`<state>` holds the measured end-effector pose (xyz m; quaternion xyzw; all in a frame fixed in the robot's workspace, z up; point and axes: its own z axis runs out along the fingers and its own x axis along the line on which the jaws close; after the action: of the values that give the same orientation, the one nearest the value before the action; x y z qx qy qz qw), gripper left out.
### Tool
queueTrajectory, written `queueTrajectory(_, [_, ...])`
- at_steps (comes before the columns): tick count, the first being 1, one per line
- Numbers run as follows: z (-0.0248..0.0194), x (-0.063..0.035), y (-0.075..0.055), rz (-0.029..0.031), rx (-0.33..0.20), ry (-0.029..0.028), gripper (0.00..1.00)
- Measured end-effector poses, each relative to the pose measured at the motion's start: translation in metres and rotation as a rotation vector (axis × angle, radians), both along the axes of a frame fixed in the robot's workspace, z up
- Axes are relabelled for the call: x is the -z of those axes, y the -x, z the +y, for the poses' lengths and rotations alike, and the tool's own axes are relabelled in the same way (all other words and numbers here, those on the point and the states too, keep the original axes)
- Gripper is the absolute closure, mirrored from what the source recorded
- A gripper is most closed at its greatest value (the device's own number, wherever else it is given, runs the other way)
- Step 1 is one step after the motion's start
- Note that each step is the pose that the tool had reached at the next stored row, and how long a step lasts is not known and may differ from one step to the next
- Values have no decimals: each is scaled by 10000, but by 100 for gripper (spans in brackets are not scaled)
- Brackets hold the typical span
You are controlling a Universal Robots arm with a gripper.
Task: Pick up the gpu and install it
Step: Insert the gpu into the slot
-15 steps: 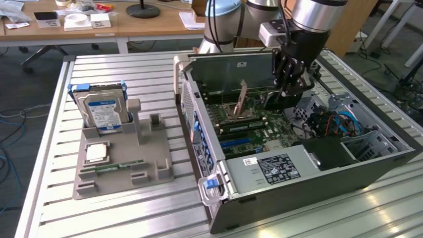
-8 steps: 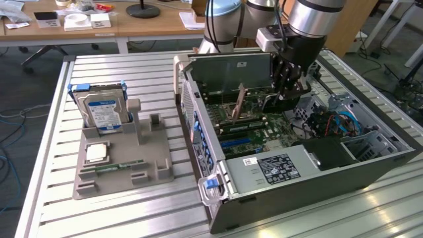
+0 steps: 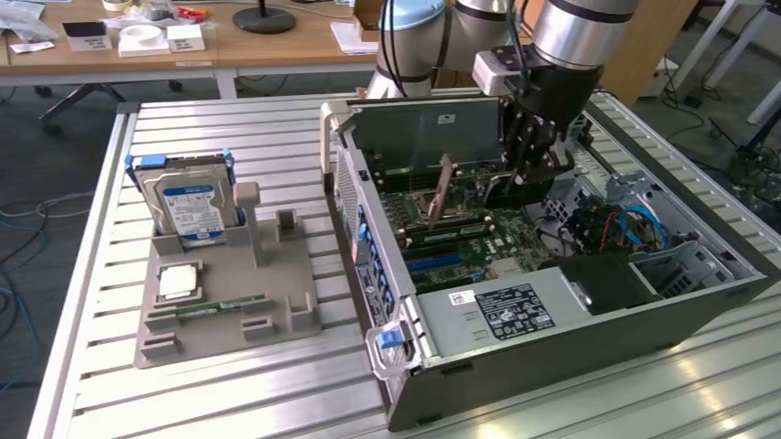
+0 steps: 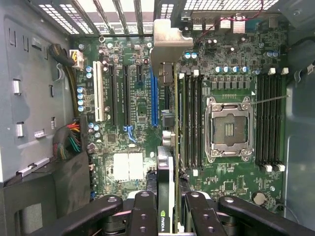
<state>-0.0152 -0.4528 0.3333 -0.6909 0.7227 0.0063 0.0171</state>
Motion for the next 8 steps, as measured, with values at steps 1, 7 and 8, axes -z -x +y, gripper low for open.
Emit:
queueTrajectory(1, [0, 8, 0, -1, 0, -5, 73])
queueTrajectory(7, [0, 88, 0, 0, 0, 0, 73])
queueTrajectory(8, [0, 100, 0, 0, 0, 0, 73])
